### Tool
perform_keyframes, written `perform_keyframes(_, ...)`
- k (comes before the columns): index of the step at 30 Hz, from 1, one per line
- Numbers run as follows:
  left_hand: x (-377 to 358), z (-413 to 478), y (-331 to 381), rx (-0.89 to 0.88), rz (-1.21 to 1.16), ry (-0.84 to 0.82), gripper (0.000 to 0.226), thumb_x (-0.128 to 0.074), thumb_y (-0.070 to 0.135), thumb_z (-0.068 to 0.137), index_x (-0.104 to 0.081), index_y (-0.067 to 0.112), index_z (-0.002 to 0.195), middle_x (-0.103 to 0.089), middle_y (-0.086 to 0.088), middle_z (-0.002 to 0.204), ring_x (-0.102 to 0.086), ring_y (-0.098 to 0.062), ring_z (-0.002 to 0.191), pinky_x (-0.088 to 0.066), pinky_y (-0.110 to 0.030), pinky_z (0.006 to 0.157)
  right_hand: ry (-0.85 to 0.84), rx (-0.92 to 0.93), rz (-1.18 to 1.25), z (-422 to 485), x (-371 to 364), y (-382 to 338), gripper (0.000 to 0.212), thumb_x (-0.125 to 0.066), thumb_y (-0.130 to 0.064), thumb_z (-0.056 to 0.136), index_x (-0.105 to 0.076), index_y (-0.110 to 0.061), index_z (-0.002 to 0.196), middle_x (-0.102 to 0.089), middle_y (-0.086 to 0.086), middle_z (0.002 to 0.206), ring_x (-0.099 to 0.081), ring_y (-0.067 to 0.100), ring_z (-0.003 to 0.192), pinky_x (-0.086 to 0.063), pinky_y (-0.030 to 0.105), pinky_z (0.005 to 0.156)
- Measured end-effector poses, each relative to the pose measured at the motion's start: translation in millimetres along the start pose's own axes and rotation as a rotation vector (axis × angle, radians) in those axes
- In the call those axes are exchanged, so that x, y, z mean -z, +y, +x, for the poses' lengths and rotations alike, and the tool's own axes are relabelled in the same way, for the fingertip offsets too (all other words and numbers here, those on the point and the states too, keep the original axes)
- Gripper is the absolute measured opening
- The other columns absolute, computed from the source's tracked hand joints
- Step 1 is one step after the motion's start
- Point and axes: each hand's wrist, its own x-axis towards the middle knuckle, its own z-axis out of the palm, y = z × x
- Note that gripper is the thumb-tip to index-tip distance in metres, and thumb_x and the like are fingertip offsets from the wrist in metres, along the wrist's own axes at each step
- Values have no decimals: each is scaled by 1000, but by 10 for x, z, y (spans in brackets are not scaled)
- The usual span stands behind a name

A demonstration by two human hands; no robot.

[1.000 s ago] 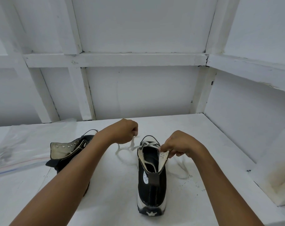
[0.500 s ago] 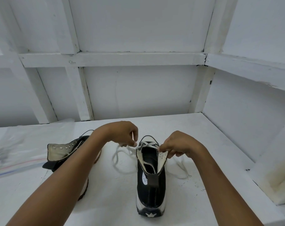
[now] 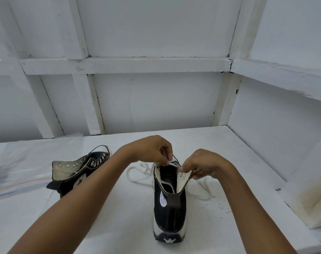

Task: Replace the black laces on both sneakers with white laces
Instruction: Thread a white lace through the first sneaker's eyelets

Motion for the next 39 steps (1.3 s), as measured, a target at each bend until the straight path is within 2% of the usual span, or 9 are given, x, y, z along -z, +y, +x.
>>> perform_keyframes(2, -5, 16, 16, -14, -16, 22, 16, -81, 10, 76, -69, 17, 84, -71, 2, 75, -62, -10, 67, -49, -34, 70, -2, -8, 21, 3, 3, 12, 16, -74, -5, 81, -73, 7, 93, -68, 11, 66, -66, 11, 53, -52, 20, 56)
perform_keyframes(4, 5, 29, 36, -41, -57, 72, 19, -82, 6, 75, -68, 15, 84, -72, 1, 76, -64, -12, 70, -54, -37, 74, -7, -12, 32, 3, 4, 16, 16, -73, -4, 82, -72, 7, 93, -67, 6, 57, -65, 10, 50, -51, 20, 56)
perform_keyframes(8, 7, 51, 75, -77, -115, 84, 21, -74, -6, 78, -67, 8, 91, -73, -2, 80, -66, -12, 70, -56, -25, 71, -11, -21, 41, 7, 4, 23, 19, -74, -5, 82, -71, 8, 96, -67, 6, 56, -65, 10, 51, -51, 21, 58)
perform_keyframes(12, -16, 82, 59, -59, -70, 45, 31, -68, -8, 81, -66, 17, 100, -75, -3, 96, -70, -17, 75, -56, -27, 73, -30, -36, 80, 8, 12, 45, 20, -73, -3, 82, -71, 9, 99, -63, 3, 51, -62, 9, 47, -50, 22, 59)
perform_keyframes(14, -20, 99, 57, -45, -52, 41, 29, -67, -7, 82, -67, 15, 100, -75, -1, 92, -72, -20, 79, -58, -28, 76, -34, -36, 91, 15, 14, 50, 21, -73, -2, 82, -71, 10, 99, -64, 4, 53, -62, 9, 48, -50, 22, 59)
perform_keyframes(19, -39, 126, 80, -12, 69, 30, 21, -68, 2, 79, -72, 20, 89, -72, 8, 78, -66, -10, 71, -57, -41, 81, -46, -34, 95, 22, 15, 54, 12, -73, -1, 82, -71, 6, 92, -65, 4, 55, -63, 10, 49, -51, 22, 60)
perform_keyframes(29, -124, 167, 122, 3, 230, 16, 23, -65, 4, 80, -70, 18, 98, -67, 12, 72, -51, 6, 50, -43, -17, 54, -58, -38, 119, 13, 18, 64, 16, -71, 0, 83, -70, 8, 97, -62, 3, 50, -61, 9, 46, -50, 22, 59)
perform_keyframes(36, -143, 180, 117, -9, 243, 45, 23, -64, 5, 80, -70, 18, 98, -66, 12, 72, -52, 5, 53, -42, -14, 54, -56, -29, 124, 17, 15, 67, 11, -72, -1, 83, -71, 5, 92, -66, 6, 55, -65, 12, 50, -51, 21, 57)
perform_keyframes(39, -145, 181, 117, -11, 234, 51, 22, -65, 5, 80, -70, 17, 98, -68, 10, 75, -54, 0, 59, -45, -20, 59, -56, -28, 123, 13, 16, 60, 10, -72, 0, 83, -70, 5, 92, -66, 6, 55, -65, 12, 49, -51, 22, 59)
